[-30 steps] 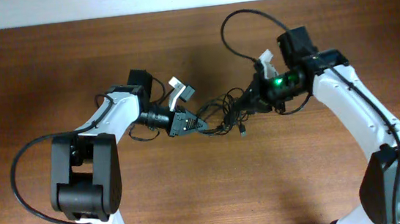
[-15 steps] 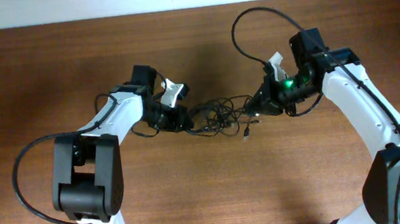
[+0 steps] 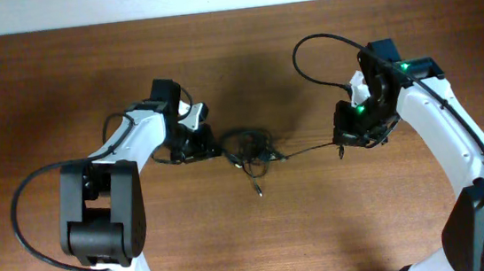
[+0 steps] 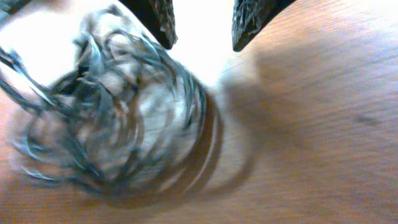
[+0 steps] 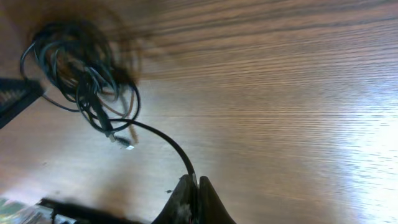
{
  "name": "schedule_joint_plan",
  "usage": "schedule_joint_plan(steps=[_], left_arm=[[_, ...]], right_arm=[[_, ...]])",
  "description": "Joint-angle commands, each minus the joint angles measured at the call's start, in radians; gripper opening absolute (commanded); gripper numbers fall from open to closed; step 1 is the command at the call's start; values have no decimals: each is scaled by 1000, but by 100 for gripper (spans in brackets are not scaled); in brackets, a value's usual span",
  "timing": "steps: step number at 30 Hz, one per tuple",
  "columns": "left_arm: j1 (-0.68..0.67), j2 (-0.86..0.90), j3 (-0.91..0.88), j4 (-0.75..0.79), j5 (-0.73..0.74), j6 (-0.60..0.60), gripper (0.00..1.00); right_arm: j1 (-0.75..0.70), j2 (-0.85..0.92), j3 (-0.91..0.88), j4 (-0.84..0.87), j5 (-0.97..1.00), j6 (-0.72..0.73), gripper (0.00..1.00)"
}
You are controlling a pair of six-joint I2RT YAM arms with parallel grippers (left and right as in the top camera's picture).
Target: Untangle cables
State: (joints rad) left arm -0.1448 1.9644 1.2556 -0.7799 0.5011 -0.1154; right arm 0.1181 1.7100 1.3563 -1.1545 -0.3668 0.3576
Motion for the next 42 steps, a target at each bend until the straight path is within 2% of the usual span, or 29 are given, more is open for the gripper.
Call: schedule_joint_plan(steps=[1,2,3,4,5,6,8,10,11,12,15,42], left_arm=[[3,-2,106,-43,275,57,30],[3,-2,132,-59,313,57,27],[3,-2,150,-71,334,57,26],[3,-2,153,-72,333,56,28],[3,-1,153,-75,322,56,33],[2,-1,152,-84,281,56,44],[-4,-1,152,-117,178,56,45],[-19,-1,150,-128,135,56,45],[-31,-1,150,-127,111,55,45],[-37,-1,150,-127,101,49,49],[-50,-1,150,-127,101,49,99],[-51,-1,150,-127,101,49,99]], right_arm=[[-7,-25,16,-10,69,-11,16],[-7,-24,16,-10,69,-11,27],[-7,-23,16,-10,69,-11,44],[-7,-20,16,-10,69,-11,53],[-7,-19,16,-10,69,-11,56],[-7,-19,16,-10,69,-11,58],[-7,-19,16,-10,69,-11,62],[-7,-19,16,-10,69,-11,74],[-7,-19,16,-10,69,-11,98],[-7,-19,16,-9,69,-10,98],[-7,-19,16,-9,69,-10,98],[-7,-19,16,-9,69,-10,98]])
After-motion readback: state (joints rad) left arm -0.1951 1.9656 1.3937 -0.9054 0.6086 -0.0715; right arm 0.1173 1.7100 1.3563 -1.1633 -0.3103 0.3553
